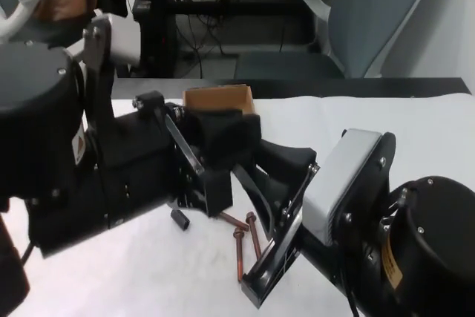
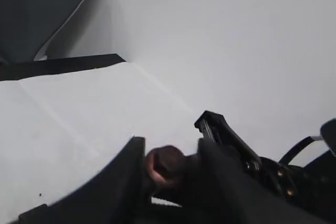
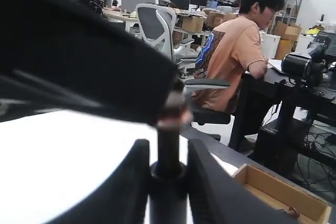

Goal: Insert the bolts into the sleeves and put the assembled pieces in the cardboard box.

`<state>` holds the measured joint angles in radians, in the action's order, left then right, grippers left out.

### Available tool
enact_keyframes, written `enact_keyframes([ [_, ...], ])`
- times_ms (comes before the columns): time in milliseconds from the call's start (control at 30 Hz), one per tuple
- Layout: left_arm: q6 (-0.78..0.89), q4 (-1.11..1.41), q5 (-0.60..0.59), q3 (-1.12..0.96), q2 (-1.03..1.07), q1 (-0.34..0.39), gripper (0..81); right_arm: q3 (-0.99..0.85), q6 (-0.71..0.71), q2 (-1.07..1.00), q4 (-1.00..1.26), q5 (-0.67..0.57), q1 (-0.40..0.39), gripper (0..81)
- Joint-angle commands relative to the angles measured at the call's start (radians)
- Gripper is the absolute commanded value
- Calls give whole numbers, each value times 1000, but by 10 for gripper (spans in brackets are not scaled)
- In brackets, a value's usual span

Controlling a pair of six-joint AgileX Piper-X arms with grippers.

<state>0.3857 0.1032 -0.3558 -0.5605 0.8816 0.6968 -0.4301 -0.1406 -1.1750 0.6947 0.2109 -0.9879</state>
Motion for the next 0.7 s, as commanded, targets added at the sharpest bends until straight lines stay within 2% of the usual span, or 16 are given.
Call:
enact_keyframes([
  [0, -20, -2, -11, -2, -5, 5, 700, -6, -2, 4, 28, 9, 5, 6],
  [200, -68, -2, 7, -2, -5, 2, 700, -6, -2, 4, 28, 9, 5, 6],
  [400, -247, 123, 148, -2, -18, 0, 700, -6, -2, 4, 22, 17, 5, 6],
  [533, -386, 361, 371, -2, -52, 0, 700, -6, 5, 4, -56, 128, 16, 6],
  [600, -398, 368, 471, -2, -83, 0, 699, -11, 24, 4, -84, 118, 44, 6],
  [633, -401, 324, 490, -2, -105, 0, 580, -21, 31, 4, -108, 99, 59, 6],
  [667, -410, 249, 493, -2, -130, 0, 424, -38, 31, 4, -138, 78, 79, 6],
])
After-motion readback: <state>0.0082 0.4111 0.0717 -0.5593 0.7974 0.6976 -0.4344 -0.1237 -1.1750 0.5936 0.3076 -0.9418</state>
